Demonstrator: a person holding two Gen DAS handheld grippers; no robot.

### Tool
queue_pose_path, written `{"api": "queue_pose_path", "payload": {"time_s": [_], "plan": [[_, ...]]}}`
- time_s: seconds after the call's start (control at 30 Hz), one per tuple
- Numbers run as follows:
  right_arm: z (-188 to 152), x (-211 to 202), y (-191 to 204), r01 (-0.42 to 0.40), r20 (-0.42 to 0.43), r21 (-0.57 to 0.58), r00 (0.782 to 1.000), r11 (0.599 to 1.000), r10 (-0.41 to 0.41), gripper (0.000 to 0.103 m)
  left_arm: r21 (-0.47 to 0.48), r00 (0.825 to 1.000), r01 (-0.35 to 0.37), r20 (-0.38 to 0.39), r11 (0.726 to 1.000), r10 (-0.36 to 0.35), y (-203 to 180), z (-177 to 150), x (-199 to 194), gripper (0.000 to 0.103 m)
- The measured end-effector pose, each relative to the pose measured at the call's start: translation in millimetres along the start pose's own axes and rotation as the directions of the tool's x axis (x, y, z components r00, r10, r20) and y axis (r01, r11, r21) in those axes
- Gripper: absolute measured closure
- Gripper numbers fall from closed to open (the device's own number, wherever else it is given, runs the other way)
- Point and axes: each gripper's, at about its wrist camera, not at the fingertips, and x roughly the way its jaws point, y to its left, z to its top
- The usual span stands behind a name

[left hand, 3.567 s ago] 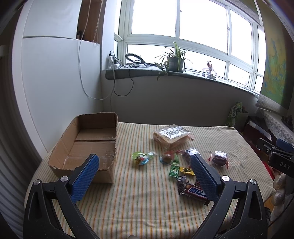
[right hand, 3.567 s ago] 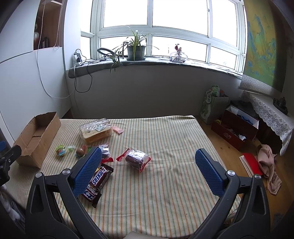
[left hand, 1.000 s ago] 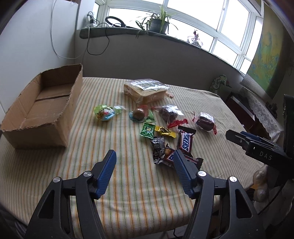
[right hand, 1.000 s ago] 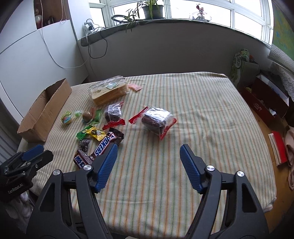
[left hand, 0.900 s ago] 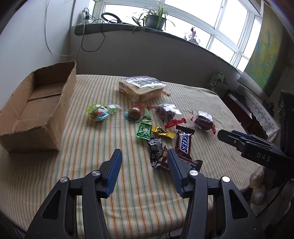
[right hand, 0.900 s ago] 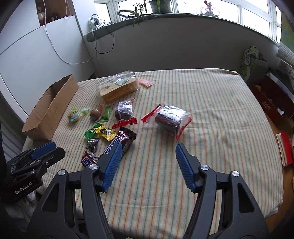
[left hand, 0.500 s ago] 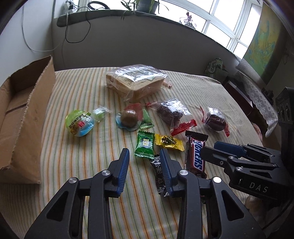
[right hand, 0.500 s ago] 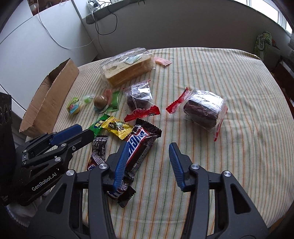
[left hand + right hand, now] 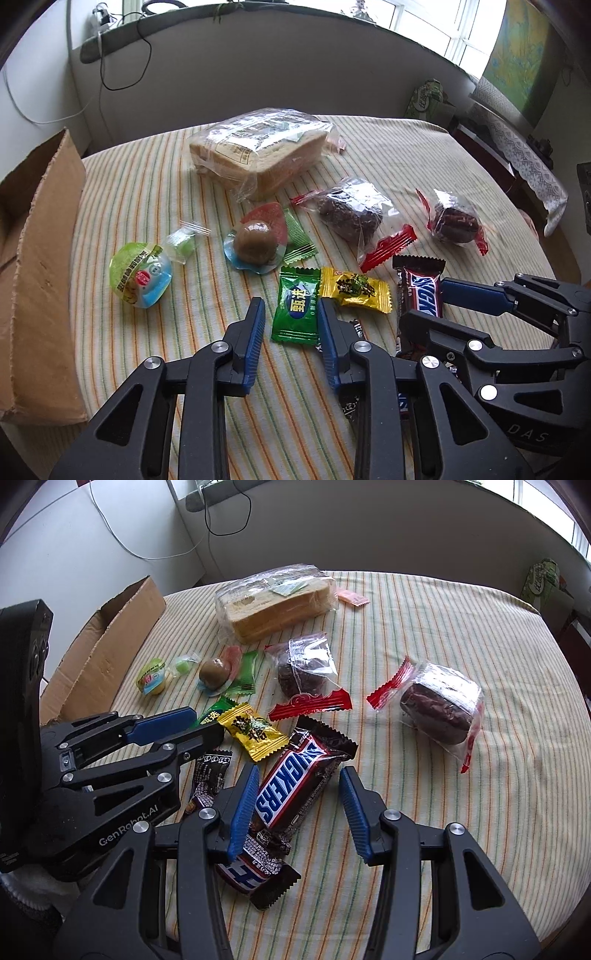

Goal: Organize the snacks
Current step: 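Grasp the green candy packet with the left tool while the right tool grasps a Snickers bar, then carry both snacks to the cardboard box and open both tools to drop them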

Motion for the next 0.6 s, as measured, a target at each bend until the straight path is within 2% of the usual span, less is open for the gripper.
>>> {"api": "queue_pose_path", "payload": {"time_s": [0.27,0.43,0.6], "plan": [[2.0,-1.8,-15.4,0.04,0.0,-0.01,0.999,0.999,-0.04,0.063,0.006,1.0,0.016,-0.004,1.0,-0.016,2.5,3.3,2.6,0.08],[2.4,0.1,-18.0,0.047,-0.004,-0.033,0.999,0.998,-0.048,0.065,0.014,1.0,-0.001,0.009,1.0,0.001,0.0,0.9,1.3,0.081],[0.4,-2.8,-23.4,0.016,-0.002,-0.015,1.0,1.0,-0.016,0.07,-0.029,1.0,0.0,0.027,1.0,0.001,6.2,-2.5,-2.4,0.081]]}}
